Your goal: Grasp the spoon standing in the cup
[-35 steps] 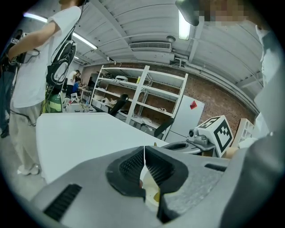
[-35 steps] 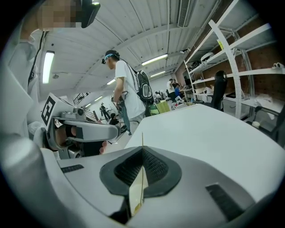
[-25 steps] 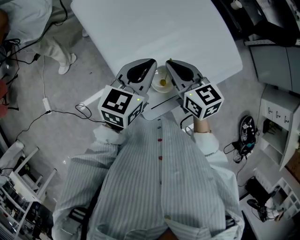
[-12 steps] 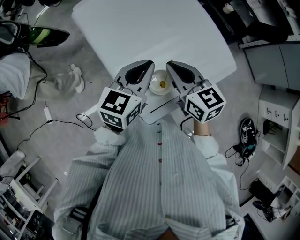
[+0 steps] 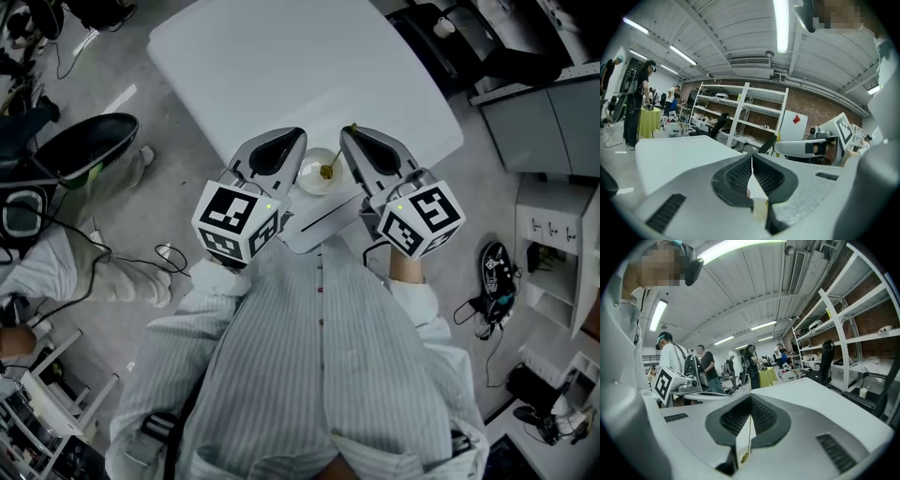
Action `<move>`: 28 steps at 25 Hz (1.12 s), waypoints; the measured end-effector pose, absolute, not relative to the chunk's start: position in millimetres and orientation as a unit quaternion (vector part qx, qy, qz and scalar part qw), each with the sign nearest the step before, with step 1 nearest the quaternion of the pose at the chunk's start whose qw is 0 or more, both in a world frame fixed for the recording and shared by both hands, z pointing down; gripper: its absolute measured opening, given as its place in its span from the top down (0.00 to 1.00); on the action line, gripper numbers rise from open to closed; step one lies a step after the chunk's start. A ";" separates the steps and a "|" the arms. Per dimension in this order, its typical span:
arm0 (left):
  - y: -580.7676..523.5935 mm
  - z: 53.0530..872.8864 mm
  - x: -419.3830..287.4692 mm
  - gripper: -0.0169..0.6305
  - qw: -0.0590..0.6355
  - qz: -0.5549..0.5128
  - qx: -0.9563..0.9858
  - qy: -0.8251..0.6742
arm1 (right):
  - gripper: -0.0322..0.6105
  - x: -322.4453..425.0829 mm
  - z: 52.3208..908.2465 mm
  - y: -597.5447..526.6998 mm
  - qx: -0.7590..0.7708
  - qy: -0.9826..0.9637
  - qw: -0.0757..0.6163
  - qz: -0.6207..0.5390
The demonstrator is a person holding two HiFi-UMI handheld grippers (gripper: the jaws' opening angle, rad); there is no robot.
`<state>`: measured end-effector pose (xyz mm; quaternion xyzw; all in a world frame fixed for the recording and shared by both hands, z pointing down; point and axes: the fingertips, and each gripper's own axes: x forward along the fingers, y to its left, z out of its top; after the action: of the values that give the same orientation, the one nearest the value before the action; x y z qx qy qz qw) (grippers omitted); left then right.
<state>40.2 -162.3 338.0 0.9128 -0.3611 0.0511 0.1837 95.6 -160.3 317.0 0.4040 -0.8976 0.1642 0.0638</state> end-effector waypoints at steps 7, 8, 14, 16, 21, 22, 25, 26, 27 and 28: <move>-158.3 317.9 40.1 0.95 0.172 0.031 0.919 -0.352 | 0.94 107.0 283.2 -153.1 0.415 -0.895 0.006 0.163; -156.8 313.7 39.0 0.95 0.171 0.028 0.920 -0.351 | 0.94 108.3 277.8 -151.2 0.416 -0.895 -0.001 0.163; -148.8 292.9 35.5 0.95 0.165 0.011 0.924 -0.346 | 0.94 119.2 251.7 -140.2 0.422 -0.891 -0.041 0.164; -146.9 287.3 33.1 0.95 0.162 0.007 0.925 -0.345 | 0.94 121.6 245.8 -136.6 0.423 -0.890 -0.049 0.164; -145.2 280.8 27.5 0.95 0.158 0.002 0.924 -0.347 | 0.94 127.3 241.3 -130.7 0.427 -0.888 -0.053 0.164; -145.1 281.1 26.5 0.95 0.159 0.001 0.924 -0.349 | 0.94 128.2 242.0 -130.1 0.427 -0.887 -0.052 0.165; -145.3 282.3 24.7 0.95 0.162 -0.001 0.922 -0.351 | 0.94 129.9 243.6 -129.4 0.428 -0.886 -0.052 0.168; -144.9 282.7 24.6 0.95 0.163 -0.002 0.922 -0.352 | 0.94 130.1 244.0 -129.0 0.428 -0.886 -0.052 0.169; -144.1 283.1 24.5 0.95 0.163 -0.003 0.922 -0.352 | 0.94 129.9 244.4 -128.5 0.428 -0.887 -0.051 0.168; -143.3 283.4 24.5 0.95 0.164 -0.003 0.922 -0.352 | 0.94 129.5 244.6 -127.9 0.427 -0.887 -0.051 0.168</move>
<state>24.5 -143.3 283.4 0.9215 -0.3520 -0.0032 0.1640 129.5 -127.9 244.6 0.4268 -0.8871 0.1684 -0.0507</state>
